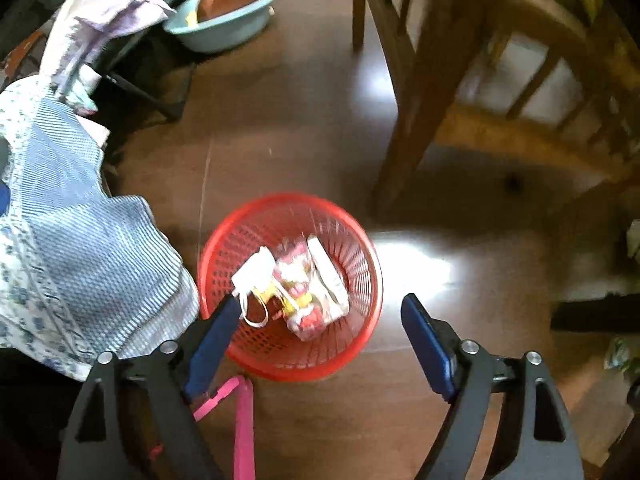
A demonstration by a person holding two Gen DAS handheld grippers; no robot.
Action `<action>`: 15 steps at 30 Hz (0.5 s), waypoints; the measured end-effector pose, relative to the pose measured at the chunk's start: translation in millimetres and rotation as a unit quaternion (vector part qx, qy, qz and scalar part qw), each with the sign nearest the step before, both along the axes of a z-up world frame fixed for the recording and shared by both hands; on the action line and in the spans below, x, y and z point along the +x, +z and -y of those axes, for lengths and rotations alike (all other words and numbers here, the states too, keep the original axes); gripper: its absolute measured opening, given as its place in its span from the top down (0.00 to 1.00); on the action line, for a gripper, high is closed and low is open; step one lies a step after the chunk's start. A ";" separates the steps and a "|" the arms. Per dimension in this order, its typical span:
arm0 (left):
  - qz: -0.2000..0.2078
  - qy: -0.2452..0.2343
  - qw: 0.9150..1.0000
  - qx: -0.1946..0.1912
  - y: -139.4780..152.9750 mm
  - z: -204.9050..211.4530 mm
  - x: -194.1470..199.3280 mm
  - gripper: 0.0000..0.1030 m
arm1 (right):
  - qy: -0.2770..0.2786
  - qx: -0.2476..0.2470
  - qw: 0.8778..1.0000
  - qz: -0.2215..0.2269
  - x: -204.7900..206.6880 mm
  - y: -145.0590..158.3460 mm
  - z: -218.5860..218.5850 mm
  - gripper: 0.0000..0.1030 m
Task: Collect trash
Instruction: 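Return both tools toward the remaining trash on the bed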
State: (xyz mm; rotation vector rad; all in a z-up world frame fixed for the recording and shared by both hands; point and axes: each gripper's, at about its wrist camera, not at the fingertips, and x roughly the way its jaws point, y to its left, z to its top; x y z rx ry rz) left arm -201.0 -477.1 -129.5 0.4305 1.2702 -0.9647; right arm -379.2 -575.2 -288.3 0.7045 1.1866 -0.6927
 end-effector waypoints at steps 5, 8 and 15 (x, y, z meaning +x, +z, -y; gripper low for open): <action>0.043 0.028 0.993 -0.104 88.6 -52.3 29.0 0.30 | 0.024 -0.044 0.999 0.020 21.7 46.0 -6.3 0.18; 0.090 0.063 0.984 -0.143 139.4 -103.2 52.3 0.22 | 0.033 -0.080 0.994 0.060 47.7 90.7 -17.0 0.18; 0.143 0.184 0.961 -0.151 180.9 -223.8 128.2 0.18 | 0.111 -0.135 0.975 0.139 129.5 183.8 -63.7 0.10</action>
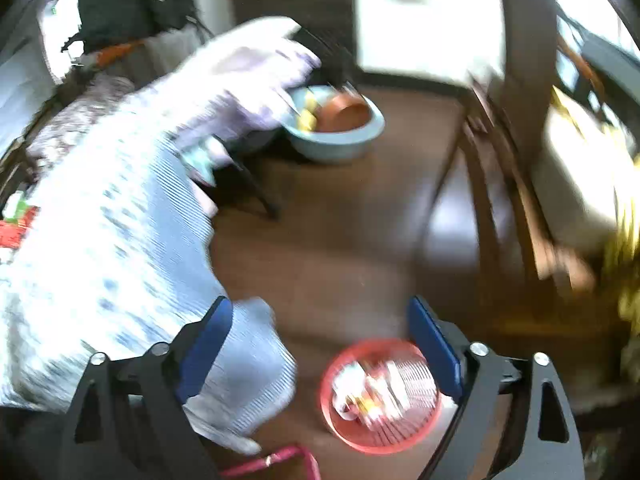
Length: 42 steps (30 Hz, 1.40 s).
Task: Collect trash
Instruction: 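Return both tools toward the remaining trash on the bed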
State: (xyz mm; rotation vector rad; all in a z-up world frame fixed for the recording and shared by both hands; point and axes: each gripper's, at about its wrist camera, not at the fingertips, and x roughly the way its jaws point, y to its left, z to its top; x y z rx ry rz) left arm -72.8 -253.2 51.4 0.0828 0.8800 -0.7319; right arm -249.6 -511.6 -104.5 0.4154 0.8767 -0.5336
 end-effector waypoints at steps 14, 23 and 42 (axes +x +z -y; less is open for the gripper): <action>0.007 0.200 0.978 0.057 -29.2 -182.4 126.1 0.18 | 0.194 -0.049 0.978 0.061 163.6 88.1 -164.2 0.06; -0.030 0.291 0.954 0.061 -69.4 -249.8 182.8 0.19 | 0.276 -0.011 0.960 0.046 238.1 63.1 -249.5 0.06; -0.072 0.321 0.942 0.064 -101.4 -242.4 223.4 0.19 | 0.281 0.004 0.959 0.042 242.7 36.6 -261.6 0.06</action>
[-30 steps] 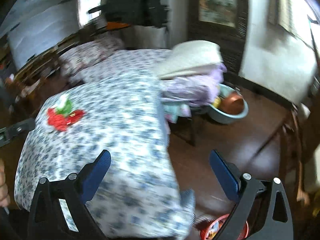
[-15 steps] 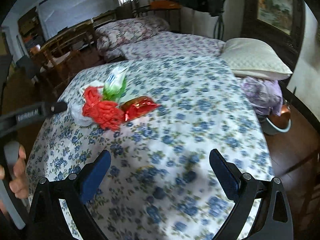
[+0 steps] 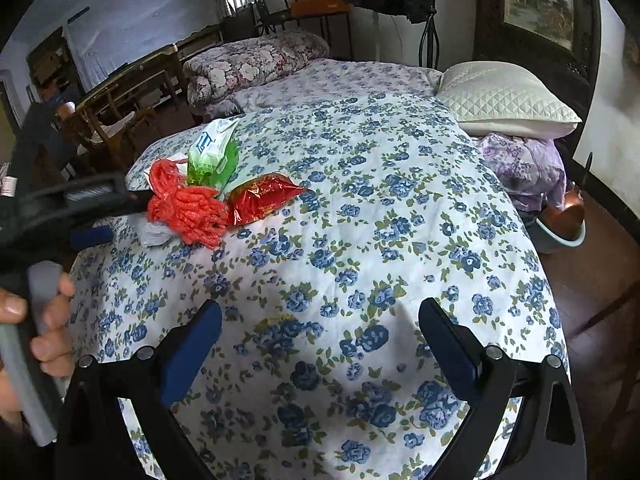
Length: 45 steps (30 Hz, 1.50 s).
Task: Collect trash
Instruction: 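Return both tools toward the remaining trash on the bed, then grasp the white tissue with the left gripper while the right gripper grasps the red yarn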
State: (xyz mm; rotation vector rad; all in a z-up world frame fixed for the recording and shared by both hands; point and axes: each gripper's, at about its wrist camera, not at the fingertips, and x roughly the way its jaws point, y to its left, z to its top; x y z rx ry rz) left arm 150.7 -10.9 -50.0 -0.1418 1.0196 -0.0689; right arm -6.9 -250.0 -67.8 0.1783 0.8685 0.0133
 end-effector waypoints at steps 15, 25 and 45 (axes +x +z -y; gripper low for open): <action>0.036 -0.013 0.987 0.158 14.1 -15.8 -31.9 0.17 | 0.012 -0.069 0.997 0.021 -3.1 -0.6 -7.6 0.06; 0.023 0.031 0.998 0.045 36.2 -54.5 -33.9 0.17 | 0.083 -0.037 0.996 0.021 -2.4 0.9 -37.0 0.06; 0.006 0.023 0.999 0.031 24.6 -53.7 -25.3 0.17 | 0.203 -0.023 0.979 0.009 43.5 2.0 -115.7 0.70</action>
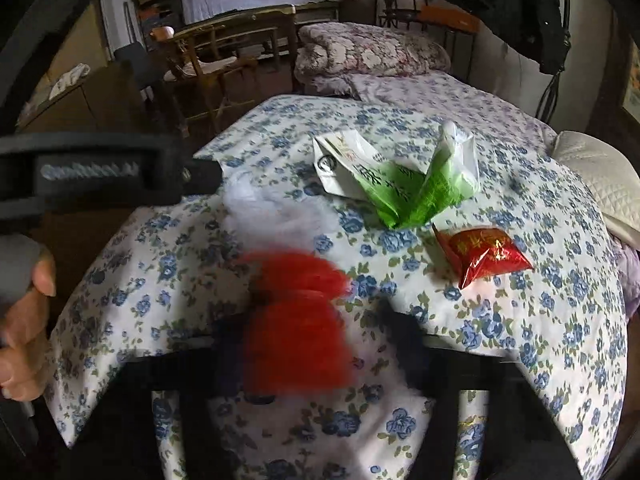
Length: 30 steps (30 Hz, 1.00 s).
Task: Collect trash
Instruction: 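Grasp the white tissue with the left gripper while the right gripper grasps the red yarn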
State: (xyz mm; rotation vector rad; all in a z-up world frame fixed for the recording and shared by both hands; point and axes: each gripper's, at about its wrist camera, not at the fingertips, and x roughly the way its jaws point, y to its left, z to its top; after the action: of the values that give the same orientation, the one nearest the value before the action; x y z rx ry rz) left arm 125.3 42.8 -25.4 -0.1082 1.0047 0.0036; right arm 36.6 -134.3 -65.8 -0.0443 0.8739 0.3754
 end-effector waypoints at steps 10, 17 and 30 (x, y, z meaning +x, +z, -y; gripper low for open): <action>0.006 -0.046 0.999 -0.022 -4.4 19.2 -3.3 0.17 | -0.066 -0.006 0.998 -0.005 -34.7 23.4 59.8 0.69; 0.009 -0.072 0.997 -0.030 -18.2 45.7 8.1 0.17 | -0.110 0.020 0.993 -0.025 -44.5 16.0 92.9 0.67; 0.003 -0.091 0.995 -0.030 -26.7 61.1 4.1 0.76 | -0.101 0.016 0.994 -0.025 -43.7 10.8 85.6 0.66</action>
State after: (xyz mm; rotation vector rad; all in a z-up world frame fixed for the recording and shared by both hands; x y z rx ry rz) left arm 129.5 -18.3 -52.0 -0.0701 1.0051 -0.1934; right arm -7.1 -219.9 -55.0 0.0834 0.9134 0.2016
